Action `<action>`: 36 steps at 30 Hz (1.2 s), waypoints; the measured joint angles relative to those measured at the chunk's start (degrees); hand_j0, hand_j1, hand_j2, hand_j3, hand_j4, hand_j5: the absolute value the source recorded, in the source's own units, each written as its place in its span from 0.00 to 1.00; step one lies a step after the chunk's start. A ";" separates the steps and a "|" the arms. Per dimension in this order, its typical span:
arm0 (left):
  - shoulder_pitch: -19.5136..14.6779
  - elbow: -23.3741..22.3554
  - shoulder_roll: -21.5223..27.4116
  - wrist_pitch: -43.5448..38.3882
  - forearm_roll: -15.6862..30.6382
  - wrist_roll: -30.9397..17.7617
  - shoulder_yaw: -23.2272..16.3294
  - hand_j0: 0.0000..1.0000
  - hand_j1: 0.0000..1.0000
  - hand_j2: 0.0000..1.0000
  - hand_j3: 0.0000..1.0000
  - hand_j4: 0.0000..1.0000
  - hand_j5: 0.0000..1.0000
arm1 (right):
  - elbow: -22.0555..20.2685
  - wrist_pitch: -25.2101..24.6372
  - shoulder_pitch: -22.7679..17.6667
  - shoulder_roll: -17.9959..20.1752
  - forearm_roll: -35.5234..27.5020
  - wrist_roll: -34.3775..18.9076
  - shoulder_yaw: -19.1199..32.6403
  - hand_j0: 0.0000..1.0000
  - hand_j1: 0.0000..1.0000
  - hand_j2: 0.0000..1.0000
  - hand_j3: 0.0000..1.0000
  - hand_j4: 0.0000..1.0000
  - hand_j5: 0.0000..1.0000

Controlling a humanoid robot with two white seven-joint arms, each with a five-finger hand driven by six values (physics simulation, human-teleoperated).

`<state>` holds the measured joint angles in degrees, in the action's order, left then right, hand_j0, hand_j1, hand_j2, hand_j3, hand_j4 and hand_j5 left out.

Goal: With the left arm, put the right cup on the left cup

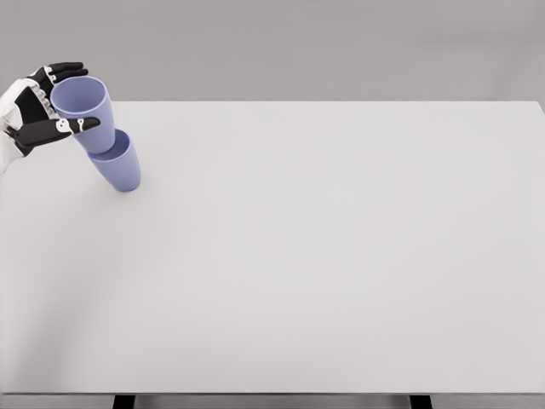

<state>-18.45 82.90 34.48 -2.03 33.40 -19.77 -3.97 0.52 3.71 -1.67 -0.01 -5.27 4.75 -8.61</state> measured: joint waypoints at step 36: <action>-0.53 -1.94 -1.94 0.00 -0.43 0.00 -1.46 0.74 0.74 0.74 0.74 0.74 0.74 | 0.00 -0.01 0.00 0.00 0.00 0.00 0.00 1.00 1.00 1.00 1.00 1.00 1.00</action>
<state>-18.98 80.96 32.54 -2.03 32.97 -19.78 -5.43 0.52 3.69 -1.67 -0.01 -5.27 4.75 -8.62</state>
